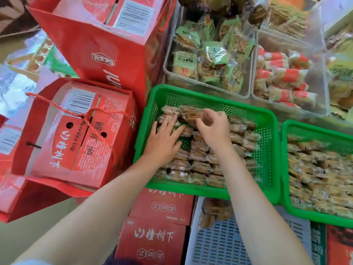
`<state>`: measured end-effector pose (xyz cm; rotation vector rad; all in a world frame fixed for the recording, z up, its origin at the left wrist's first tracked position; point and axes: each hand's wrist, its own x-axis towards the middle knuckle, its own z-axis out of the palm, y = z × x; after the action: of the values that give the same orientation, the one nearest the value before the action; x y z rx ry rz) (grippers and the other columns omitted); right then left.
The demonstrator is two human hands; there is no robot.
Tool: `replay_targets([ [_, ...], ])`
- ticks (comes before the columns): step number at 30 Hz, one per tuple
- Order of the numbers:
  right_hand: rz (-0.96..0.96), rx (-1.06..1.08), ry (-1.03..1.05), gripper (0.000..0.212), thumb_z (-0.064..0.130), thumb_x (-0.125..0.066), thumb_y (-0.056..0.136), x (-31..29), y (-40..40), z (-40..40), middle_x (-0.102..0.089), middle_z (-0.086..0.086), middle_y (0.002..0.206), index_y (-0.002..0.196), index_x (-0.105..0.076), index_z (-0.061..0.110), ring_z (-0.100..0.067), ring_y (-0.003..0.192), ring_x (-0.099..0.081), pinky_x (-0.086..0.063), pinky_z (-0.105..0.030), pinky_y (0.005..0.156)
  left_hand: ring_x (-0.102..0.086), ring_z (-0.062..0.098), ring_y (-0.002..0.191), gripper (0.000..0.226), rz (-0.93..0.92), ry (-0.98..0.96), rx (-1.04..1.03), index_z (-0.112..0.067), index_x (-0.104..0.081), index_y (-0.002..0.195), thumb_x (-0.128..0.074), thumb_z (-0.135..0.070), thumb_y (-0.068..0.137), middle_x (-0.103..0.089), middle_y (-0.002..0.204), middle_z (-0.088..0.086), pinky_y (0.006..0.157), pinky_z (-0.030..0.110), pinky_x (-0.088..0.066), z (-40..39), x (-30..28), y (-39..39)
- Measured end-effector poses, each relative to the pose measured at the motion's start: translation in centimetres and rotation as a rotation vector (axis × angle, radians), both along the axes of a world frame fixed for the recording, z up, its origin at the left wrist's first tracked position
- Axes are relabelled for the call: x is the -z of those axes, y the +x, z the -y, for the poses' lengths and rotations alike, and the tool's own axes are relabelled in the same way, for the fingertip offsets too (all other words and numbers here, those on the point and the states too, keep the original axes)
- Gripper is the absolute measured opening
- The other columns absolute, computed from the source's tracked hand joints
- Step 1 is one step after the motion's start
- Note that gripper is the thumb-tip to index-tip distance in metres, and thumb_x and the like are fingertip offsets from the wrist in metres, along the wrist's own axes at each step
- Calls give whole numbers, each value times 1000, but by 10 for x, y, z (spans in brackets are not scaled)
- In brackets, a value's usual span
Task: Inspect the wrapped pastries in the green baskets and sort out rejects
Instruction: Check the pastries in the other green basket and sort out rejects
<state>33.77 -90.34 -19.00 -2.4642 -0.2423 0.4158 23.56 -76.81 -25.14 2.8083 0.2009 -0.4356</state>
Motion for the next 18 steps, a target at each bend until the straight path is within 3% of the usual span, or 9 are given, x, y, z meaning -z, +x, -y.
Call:
replay_targets([
  [3, 218, -139, -146, 41, 28, -66, 91, 6, 0, -9, -40, -5, 106, 129, -63, 13, -20, 97, -44, -39, -27, 83, 17, 18, 153, 59, 36, -25, -42, -32, -10, 159, -28, -46, 105, 19, 167, -3, 123, 50, -1, 4, 6, -3],
  [6, 355, -341, -293, 35, 22, -68, 88, 13, 0, -27, -49, -12, 105, 120, -64, 7, -30, 99, -48, -47, -40, 83, 17, 18, 154, 61, 58, -30, -63, -27, -12, 160, -31, -43, 105, 16, 167, -1, 124, 49, -1, 6, 10, -4],
  [11, 307, -457, -327, 33, 7, -66, 88, 24, 1, -37, -58, -13, 113, 120, -56, 6, -33, 104, -55, -49, -42, 86, 10, 26, 155, 49, 109, -85, -53, -27, -35, 148, -43, -34, 100, 7, 168, 8, 123, 53, -2, 5, 10, -6],
  [14, 337, -504, -461, 28, 9, -61, 91, 26, 2, -33, -55, -15, 119, 118, -62, 11, -36, 110, -50, -47, -48, 88, 12, 32, 154, 47, 130, -75, -44, -31, -39, 145, -46, -37, 98, 13, 167, 11, 121, 59, -1, 8, 11, -7],
  [16, 295, -559, -564, 29, 14, -55, 94, 20, 5, -34, -47, -13, 133, 122, -61, 18, -34, 122, -41, -39, -47, 94, 13, 35, 154, 51, 167, -17, -5, -34, -38, 147, -47, -38, 97, 14, 167, 11, 119, 66, -1, 11, 13, -6],
  [18, 281, -605, -633, 26, 18, -53, 96, 12, 12, -38, -43, -11, 134, 120, -63, 21, -32, 124, -38, -38, -45, 94, 15, 33, 154, 52, 185, 11, 35, -37, -37, 149, -48, -37, 98, 14, 167, 11, 117, 68, 1, 13, 12, -3],
])
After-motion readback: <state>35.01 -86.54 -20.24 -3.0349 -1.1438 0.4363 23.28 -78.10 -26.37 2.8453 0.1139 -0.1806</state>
